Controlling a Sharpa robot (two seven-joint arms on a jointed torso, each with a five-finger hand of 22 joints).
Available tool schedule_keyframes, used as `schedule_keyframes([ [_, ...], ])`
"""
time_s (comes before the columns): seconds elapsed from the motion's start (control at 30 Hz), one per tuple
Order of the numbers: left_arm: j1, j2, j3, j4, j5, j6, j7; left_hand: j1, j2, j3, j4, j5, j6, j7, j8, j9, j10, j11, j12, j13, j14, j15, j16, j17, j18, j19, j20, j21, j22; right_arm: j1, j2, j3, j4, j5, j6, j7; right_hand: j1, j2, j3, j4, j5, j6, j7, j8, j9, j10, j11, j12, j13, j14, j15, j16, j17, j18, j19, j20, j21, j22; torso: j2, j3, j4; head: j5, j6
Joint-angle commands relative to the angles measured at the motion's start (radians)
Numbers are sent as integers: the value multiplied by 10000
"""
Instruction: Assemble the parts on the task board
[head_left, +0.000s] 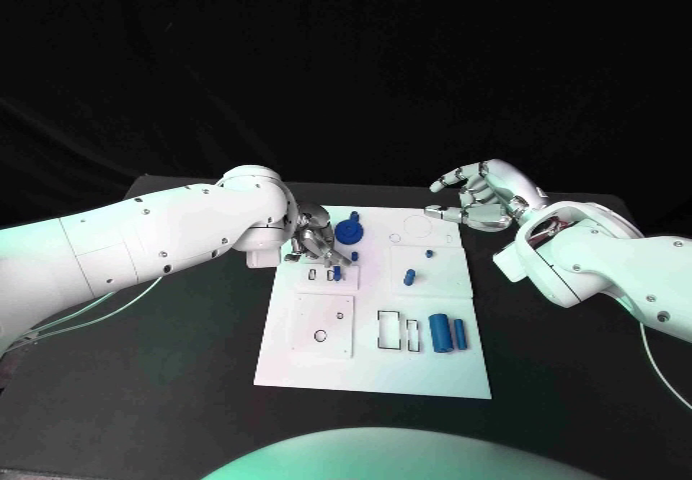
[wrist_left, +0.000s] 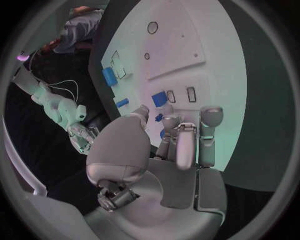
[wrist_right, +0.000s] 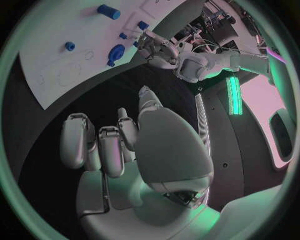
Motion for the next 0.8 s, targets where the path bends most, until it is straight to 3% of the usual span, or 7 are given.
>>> schedule_keyframes([
  [0.03, 6, 55, -6, -31, 83, 253, -31, 69, 11, -20, -34, -26, -69, 22, -37, 13, -111, 6, -49, -37, 214, -12, -27, 320, -98, -99, 5, -4, -14, -8, 13, 1, 10, -18, -61, 84, -3, 52, 3, 24, 26, -74, -10, 58, -9, -41, -20, -14, -4, 540, -83, -41, 559, 162, -83, 6, -20, 412, -6, 4, 6, -13, -18],
  [0.8, -7, 276, -89, -311, 290, 436, -43, 459, 99, 105, -48, -29, -95, 43, -95, 68, -150, 27, -103, -89, 253, 13, 30, 455, -108, -103, 35, 73, 89, -24, 69, 1, -28, -17, -3, 36, -3, 52, 3, 24, 26, -74, -10, 58, -9, -41, -20, -14, -4, 540, -83, -41, 559, 162, -83, 6, -20, 412, -4, 5, 27, -44, -134],
])
